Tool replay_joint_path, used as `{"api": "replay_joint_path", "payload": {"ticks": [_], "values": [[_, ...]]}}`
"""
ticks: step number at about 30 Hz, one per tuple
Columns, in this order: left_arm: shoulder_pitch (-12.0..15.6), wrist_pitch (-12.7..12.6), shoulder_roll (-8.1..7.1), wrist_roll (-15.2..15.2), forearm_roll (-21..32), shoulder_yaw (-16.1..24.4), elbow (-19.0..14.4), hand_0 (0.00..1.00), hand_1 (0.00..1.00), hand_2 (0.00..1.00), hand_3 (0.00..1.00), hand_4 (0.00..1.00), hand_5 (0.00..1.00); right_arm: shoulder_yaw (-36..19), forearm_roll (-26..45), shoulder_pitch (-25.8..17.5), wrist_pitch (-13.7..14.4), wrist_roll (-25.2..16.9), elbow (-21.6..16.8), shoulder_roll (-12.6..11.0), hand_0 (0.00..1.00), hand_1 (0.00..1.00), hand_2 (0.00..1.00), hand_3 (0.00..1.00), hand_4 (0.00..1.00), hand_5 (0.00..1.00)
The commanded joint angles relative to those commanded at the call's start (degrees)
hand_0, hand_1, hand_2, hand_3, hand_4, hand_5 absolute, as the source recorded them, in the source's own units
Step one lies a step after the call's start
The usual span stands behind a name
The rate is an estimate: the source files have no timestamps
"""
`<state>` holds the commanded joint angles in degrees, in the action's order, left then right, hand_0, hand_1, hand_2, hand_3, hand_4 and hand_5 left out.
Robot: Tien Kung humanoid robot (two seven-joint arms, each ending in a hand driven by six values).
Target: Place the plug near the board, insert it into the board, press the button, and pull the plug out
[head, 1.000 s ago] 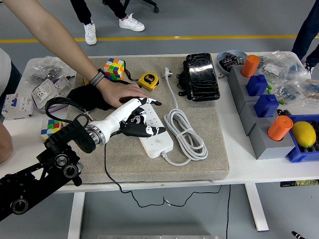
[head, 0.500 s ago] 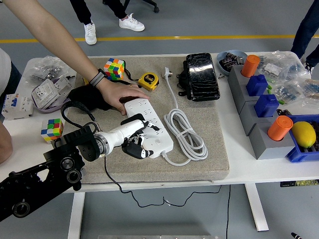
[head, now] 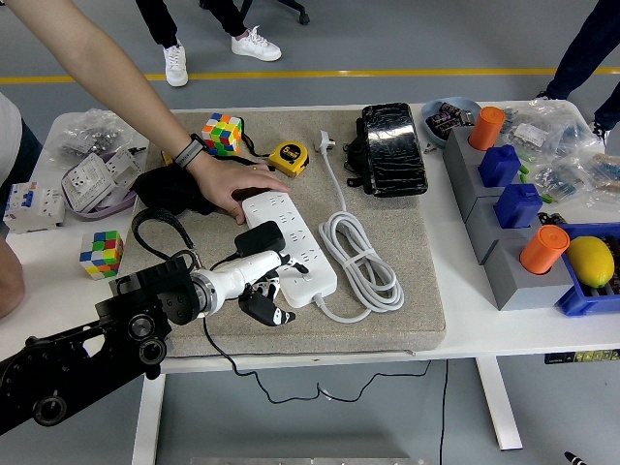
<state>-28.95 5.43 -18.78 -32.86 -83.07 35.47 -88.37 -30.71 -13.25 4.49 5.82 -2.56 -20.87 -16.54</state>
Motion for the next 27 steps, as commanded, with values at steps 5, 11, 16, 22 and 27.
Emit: {"api": "replay_joint_path", "payload": {"ticks": [5, 11, 16, 22, 27], "values": [[-0.41, -0.03, 0.24, 0.16, 0.38, -0.48, 0.64, 0.065, 0.069, 0.152, 0.849, 0.772, 0.002, -0.11, 0.08, -0.05, 0.01, 0.00, 0.06, -0.02, 0.571, 0.641, 0.610, 0.541, 0.923, 0.479], [-0.66, -0.09, 0.40, 0.26, 0.49, -1.13, 1.64, 0.065, 0.068, 0.151, 0.845, 0.772, 0.002, -0.25, 0.00, -0.03, 0.04, -0.04, 0.05, 0.05, 0.570, 0.641, 0.610, 0.541, 0.923, 0.478], [-0.65, -0.37, 0.52, 0.37, 0.10, -1.47, 2.44, 0.065, 0.068, 0.151, 0.845, 0.772, 0.002, -0.22, 0.05, -0.14, 0.05, -0.06, 0.07, 0.10, 0.570, 0.641, 0.610, 0.541, 0.923, 0.478], [-0.73, -0.21, 0.55, 0.10, -0.04, -1.98, 2.95, 0.066, 0.068, 0.152, 0.844, 0.771, 0.002, -0.48, 0.02, -0.16, 0.07, -0.05, 0.09, 0.01, 0.570, 0.642, 0.610, 0.540, 0.923, 0.478], [-0.64, -0.36, 0.53, 0.47, -0.01, -2.34, 2.99, 0.066, 0.068, 0.152, 0.844, 0.771, 0.002, -0.66, -0.02, -0.25, 0.06, -0.06, 0.07, 0.07, 0.570, 0.642, 0.610, 0.540, 0.923, 0.479]]}}
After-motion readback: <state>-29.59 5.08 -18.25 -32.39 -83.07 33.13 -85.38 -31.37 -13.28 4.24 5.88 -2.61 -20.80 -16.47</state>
